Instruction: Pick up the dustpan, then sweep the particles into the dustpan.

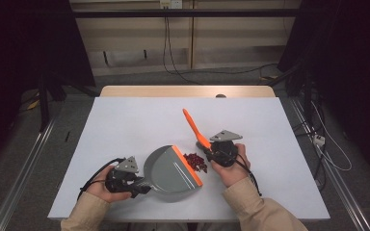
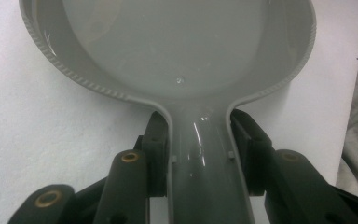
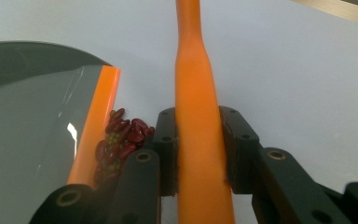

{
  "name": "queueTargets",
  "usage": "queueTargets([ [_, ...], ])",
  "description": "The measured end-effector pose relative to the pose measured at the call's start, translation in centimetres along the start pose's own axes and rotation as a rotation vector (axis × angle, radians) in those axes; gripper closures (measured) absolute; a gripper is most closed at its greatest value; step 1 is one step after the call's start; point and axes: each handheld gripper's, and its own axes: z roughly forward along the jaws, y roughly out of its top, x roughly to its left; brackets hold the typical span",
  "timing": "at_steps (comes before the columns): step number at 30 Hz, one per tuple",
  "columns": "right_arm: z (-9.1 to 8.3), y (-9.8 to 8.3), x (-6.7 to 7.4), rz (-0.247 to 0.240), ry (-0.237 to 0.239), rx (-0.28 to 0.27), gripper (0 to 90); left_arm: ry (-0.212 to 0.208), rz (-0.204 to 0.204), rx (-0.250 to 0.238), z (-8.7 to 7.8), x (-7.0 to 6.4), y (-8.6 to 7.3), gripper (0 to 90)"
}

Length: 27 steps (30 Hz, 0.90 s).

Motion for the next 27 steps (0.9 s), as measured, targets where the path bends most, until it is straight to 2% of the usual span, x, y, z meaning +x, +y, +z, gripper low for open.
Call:
queueTargets([
  [11, 0.1, -0.1, 0.8, 0.007, 0.006, -0.01, 70.5, -0.003, 0.013, 0.012, 0.0, 0.0, 0.2, 62.8],
  [19, 0.3, -0.1, 1.9, 0.021, 0.016, -0.021, 70.0, -0.004, 0.003, 0.007, 0.1, -0.1, 0.2, 62.8],
  [21, 0.4, -0.2, 2.1, 0.025, 0.018, -0.025, 70.0, 0.0, 0.017, 0.023, 0.1, 0.0, 0.3, 62.7],
  [22, 0.4, -0.2, 2.3, 0.03, 0.018, -0.028, 69.9, -0.002, 0.0, 0.009, 0.2, -0.1, 0.3, 62.7],
  [27, 0.5, -0.2, 2.8, 0.043, 0.032, -0.037, 69.7, -0.005, 0.002, 0.013, 0.3, -0.2, 0.4, 62.7],
])
